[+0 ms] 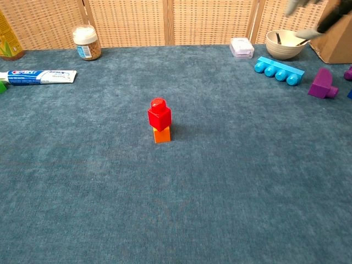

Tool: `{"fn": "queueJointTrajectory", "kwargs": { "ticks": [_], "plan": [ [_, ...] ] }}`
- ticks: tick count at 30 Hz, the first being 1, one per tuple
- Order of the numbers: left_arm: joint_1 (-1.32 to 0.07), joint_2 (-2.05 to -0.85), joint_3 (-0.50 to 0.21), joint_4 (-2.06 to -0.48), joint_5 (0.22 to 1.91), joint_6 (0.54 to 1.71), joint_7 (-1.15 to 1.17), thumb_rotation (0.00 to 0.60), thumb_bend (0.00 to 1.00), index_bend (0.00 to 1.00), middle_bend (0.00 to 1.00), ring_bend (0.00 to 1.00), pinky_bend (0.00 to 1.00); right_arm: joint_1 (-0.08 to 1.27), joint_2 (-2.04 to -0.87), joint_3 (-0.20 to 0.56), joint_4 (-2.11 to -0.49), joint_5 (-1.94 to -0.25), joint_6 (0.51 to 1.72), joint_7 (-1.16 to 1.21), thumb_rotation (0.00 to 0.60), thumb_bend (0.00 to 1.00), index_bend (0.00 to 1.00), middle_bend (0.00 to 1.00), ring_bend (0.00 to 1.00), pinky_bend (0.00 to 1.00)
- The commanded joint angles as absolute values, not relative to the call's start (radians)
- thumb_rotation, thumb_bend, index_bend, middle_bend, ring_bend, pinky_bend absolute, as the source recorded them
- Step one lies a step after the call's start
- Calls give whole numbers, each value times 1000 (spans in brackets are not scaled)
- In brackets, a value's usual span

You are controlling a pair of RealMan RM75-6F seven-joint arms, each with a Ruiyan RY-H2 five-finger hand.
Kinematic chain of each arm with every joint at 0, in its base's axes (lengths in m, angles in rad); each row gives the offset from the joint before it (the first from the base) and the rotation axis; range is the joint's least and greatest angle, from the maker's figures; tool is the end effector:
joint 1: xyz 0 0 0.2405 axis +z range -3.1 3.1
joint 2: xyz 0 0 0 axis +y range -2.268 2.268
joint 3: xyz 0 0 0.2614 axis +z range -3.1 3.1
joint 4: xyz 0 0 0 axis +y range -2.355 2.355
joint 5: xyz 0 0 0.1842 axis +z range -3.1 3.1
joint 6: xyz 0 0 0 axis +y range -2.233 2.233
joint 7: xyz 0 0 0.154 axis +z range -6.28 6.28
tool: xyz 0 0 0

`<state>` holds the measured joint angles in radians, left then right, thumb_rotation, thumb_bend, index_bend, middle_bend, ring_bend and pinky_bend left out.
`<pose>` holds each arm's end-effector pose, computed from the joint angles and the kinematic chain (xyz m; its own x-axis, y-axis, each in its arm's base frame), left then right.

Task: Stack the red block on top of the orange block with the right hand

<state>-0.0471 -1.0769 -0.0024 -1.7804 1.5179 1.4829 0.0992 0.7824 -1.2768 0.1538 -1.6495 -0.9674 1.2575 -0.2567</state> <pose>-0.2857 0.1673 0.1772 0.3725 0.0726 0.9252 0.9277 0.0000 -0.3734 -0.1561 -0.3745 0.1281 0.3491 0.0030 0.9371 -0.9180 -0.1998 0.3426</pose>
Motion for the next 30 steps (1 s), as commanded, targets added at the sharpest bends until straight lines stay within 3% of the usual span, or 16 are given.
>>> {"fn": "queueJointTrajectory", "kwargs": {
  "ticks": [1, 14, 25, 30],
  "plan": [
    [-47, -1083, 1, -1776, 1523, 1483, 97, 600, 304, 347, 231, 118, 80, 700, -1257, 123, -1670, -1012, 1327, -222, 600, 279, 413, 358, 269, 240],
    [-6, -1150, 35, -1708, 1595, 1556, 89, 600, 304, 348, 231, 118, 73, 433, -1234, 19, -1715, -1145, 1518, -166, 600, 272, 414, 358, 269, 240],
    [17, -1167, 44, -1717, 1619, 1590, 149, 600, 304, 349, 233, 118, 72, 302, -1236, 15, -1696, -1226, 1600, -137, 600, 269, 413, 358, 268, 240],
    [16, -1163, 47, -1737, 1619, 1579, 163, 600, 304, 349, 233, 118, 72, 279, -1238, 27, -1685, -1237, 1581, -120, 600, 269, 414, 358, 268, 241]
  ]
}}
